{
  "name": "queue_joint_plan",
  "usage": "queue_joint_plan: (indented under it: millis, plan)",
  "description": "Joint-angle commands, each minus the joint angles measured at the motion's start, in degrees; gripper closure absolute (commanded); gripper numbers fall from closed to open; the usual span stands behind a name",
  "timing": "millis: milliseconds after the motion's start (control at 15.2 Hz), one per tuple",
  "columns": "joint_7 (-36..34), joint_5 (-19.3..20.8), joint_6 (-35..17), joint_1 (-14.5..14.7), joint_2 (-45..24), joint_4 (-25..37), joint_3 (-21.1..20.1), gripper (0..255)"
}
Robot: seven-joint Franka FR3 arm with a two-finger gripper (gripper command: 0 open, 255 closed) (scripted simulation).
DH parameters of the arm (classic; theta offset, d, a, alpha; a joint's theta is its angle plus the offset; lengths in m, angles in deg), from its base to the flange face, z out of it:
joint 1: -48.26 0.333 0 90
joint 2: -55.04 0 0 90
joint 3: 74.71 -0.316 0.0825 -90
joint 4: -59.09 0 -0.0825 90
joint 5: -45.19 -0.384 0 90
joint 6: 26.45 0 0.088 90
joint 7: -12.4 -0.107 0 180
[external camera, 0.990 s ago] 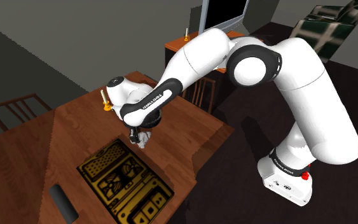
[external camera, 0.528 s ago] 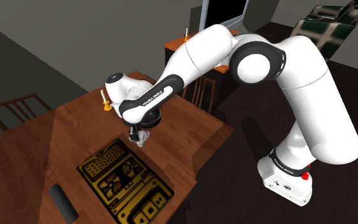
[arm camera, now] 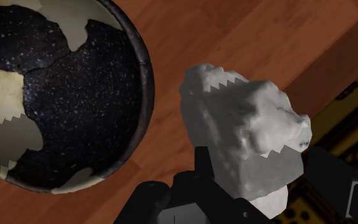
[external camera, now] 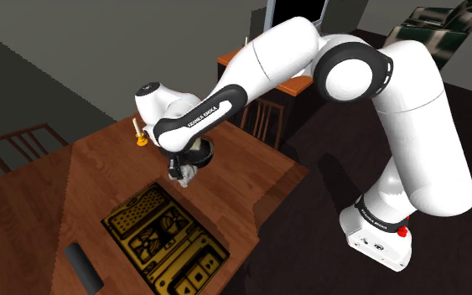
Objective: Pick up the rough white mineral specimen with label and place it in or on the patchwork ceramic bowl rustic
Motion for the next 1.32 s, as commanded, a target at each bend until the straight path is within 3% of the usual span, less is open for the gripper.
queue_joint_plan:
  millis: [0,1254]
  plan:
    - [0.1,-0.2,1.0,0.0,0.7,0.3,-0.1,255]
    - [1.3,-2.1,11.2,-0.7,8.4,3.1,-1.5,255]
